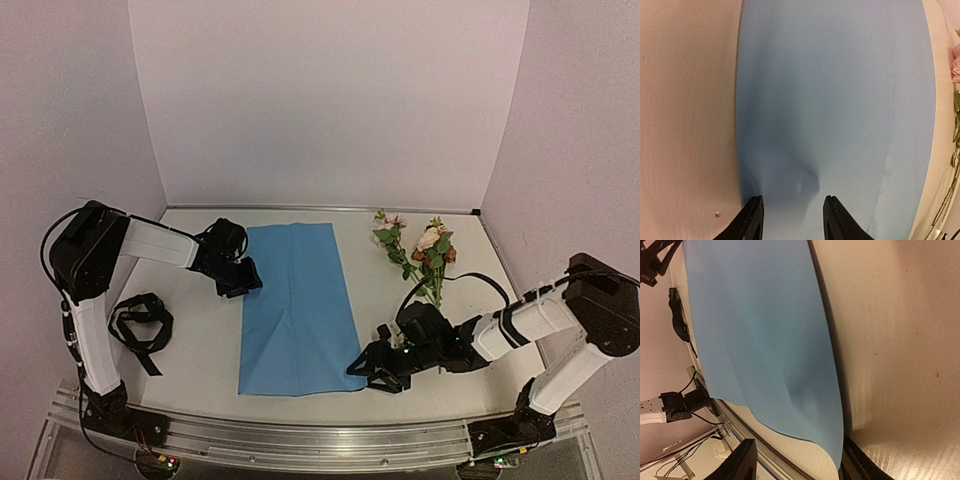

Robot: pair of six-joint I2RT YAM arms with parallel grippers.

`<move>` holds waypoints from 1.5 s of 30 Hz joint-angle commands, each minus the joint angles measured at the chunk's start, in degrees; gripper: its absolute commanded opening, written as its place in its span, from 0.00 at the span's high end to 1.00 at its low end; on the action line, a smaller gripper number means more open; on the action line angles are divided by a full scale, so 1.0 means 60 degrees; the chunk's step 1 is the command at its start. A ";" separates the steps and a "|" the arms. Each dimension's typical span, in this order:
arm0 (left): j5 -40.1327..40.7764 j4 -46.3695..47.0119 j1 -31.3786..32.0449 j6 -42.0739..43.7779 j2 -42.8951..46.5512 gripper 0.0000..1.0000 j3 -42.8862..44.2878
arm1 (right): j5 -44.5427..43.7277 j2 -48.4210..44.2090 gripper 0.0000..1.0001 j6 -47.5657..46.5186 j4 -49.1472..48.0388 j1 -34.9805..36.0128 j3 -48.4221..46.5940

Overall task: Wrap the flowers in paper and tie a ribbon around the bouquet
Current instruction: Pick up the corner of the folded wrapping paper from the center of the board.

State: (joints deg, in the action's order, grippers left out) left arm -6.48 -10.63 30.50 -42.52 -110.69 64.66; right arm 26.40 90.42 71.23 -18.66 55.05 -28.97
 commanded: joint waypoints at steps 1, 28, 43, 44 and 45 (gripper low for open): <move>0.0038 -0.0731 0.0058 -0.0106 -0.0036 0.57 -0.0248 | -0.0431 0.0418 0.44 0.0053 0.0648 0.0041 0.0286; 0.0099 -0.0762 0.0057 -0.0052 -0.0078 0.57 -0.0293 | -0.0674 -0.0008 0.60 -0.0370 0.1758 0.0045 -0.0475; 0.0070 -0.0689 0.0058 -0.0067 -0.0100 0.57 -0.0327 | -0.0706 -0.0167 0.70 -0.0334 0.1762 0.0044 -0.0556; 0.0069 -0.0689 0.0058 -0.0063 -0.0105 0.57 -0.0330 | -0.0709 -0.0173 0.72 -0.0345 0.1762 0.0041 -0.0566; 0.0072 -0.0687 0.0060 -0.0051 -0.0107 0.57 -0.0329 | -0.0700 -0.0173 0.74 -0.0369 0.1762 0.0047 -0.0594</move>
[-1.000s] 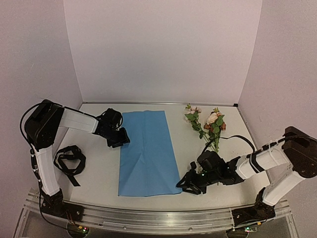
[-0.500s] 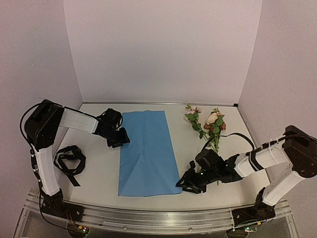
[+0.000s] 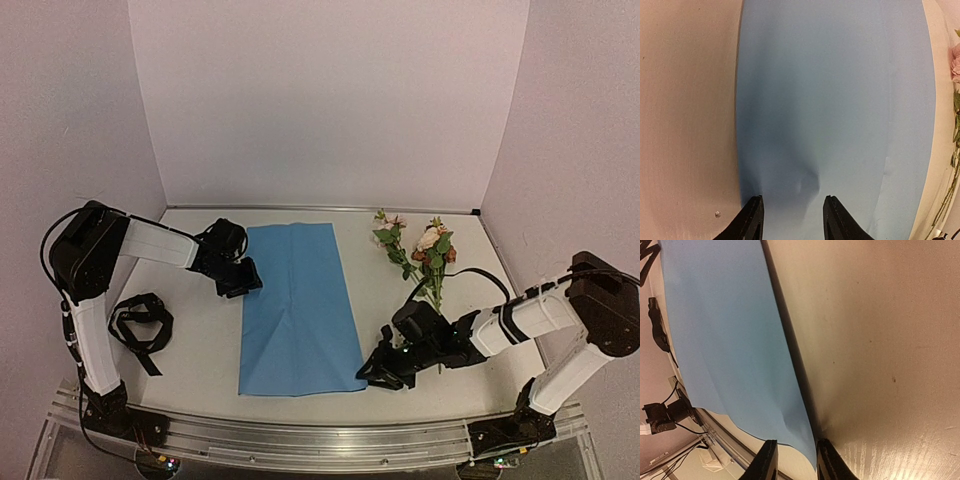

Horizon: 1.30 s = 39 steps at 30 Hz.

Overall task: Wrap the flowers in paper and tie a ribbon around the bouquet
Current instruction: Pick up the corner of the folded wrapping paper from the center of the board, then pass from the right arm to the left

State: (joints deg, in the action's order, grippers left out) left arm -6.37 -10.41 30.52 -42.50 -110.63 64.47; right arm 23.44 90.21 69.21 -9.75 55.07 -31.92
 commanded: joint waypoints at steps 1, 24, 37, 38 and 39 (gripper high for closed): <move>0.0053 -0.0724 0.0056 -0.0051 -0.0121 0.57 -0.0303 | -0.0203 -0.0135 0.78 -0.0057 0.0277 0.0041 -0.0133; -0.0271 -0.0828 0.0055 -0.0094 0.0076 0.49 -0.0013 | -0.1868 -0.0829 1.00 -0.2775 0.4185 0.0401 -0.3385; -0.1699 -0.1025 -0.0278 -0.0557 0.1032 0.29 0.0623 | -0.3606 0.1311 1.00 -0.5075 0.7288 0.1519 -0.7054; -0.1847 -0.1029 -0.0314 -0.0575 0.1072 0.28 0.0655 | -0.3743 0.1443 1.00 -0.5181 0.7424 0.1601 -0.7220; -0.2025 -0.1003 -0.0347 -0.0590 0.1101 0.27 0.0679 | -0.3828 0.1578 1.00 -0.5303 0.7559 0.1644 -0.7421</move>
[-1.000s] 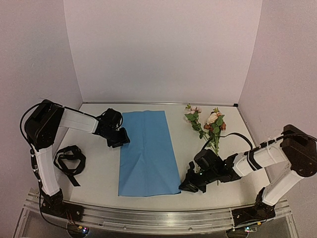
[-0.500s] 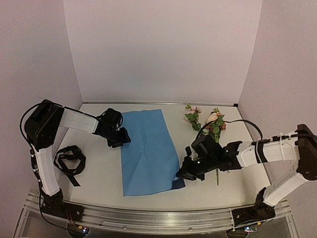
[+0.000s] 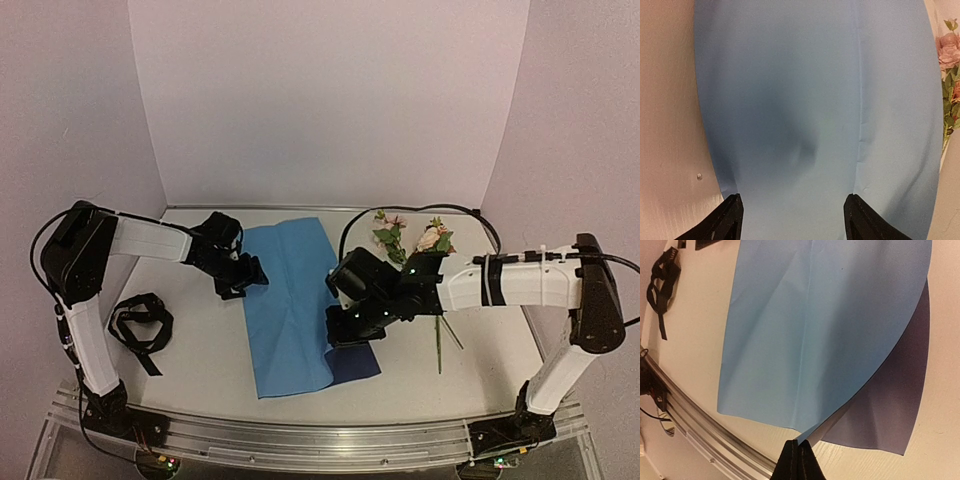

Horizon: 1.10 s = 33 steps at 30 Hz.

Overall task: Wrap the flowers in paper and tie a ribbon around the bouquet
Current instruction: Pass from the right arm to the left

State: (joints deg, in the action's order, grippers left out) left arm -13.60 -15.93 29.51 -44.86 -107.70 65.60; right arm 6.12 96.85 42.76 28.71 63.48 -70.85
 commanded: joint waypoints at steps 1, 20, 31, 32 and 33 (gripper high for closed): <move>-0.0954 -0.0060 -0.0197 -0.0195 0.0653 0.25 0.0500 | -0.1010 0.0534 1.00 -0.0993 0.1204 0.0320 -0.1088; -0.4007 0.1038 -0.0226 -0.0496 -0.0148 0.05 0.1506 | -0.2734 0.1235 1.00 -0.2663 0.1869 0.1356 -0.2520; -0.3915 0.0297 -0.0164 0.0397 -0.0675 0.03 0.2290 | -0.3546 0.2100 1.00 -0.3545 0.2541 0.2015 -0.3647; -0.3891 0.0250 -0.0157 0.0445 -0.0684 0.03 0.2307 | -0.3585 0.2158 1.00 -0.3599 0.2589 0.2045 -0.3708; -0.3884 0.0230 -0.0149 0.0476 -0.0695 0.03 0.2310 | -0.3625 0.2202 1.00 -0.3637 0.2629 0.2074 -0.3775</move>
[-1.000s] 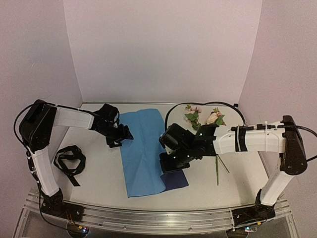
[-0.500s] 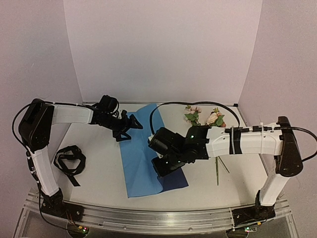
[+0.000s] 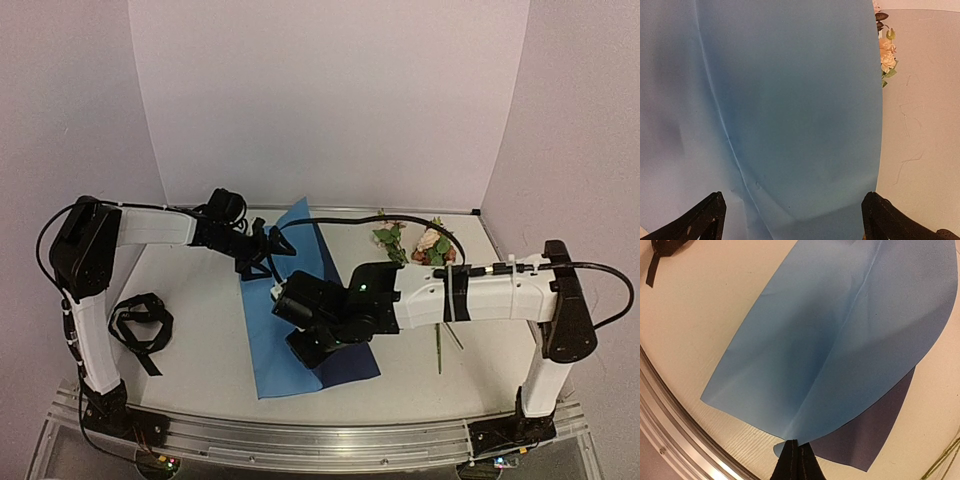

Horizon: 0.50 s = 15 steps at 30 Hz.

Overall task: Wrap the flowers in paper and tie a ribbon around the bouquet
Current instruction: Pass from the right arm to the left

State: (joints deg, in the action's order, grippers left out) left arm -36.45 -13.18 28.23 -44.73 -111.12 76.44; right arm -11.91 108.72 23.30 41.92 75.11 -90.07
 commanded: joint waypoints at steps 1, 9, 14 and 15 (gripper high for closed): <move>-0.0045 -0.0255 0.0079 0.0516 -0.0128 0.03 0.0514 | -0.0631 0.0281 1.00 -0.0448 0.0446 0.0170 -0.0646; 0.0255 -0.0611 0.0146 0.0889 -0.0202 0.04 0.0618 | -0.0722 0.0766 1.00 -0.0840 0.0714 0.0418 -0.1259; 0.0613 -0.0961 0.0186 0.1163 -0.0199 0.05 0.0785 | -0.0593 0.1039 1.00 -0.1033 0.0823 0.0524 -0.1536; 0.0711 -0.1009 0.0188 0.1197 -0.0168 0.06 0.0803 | -0.0585 0.1096 1.00 -0.1056 0.0845 0.0539 -0.1592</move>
State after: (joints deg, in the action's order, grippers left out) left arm -34.66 -17.57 28.99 -40.15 -112.19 78.07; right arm -14.30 113.47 18.49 45.33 77.58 -96.80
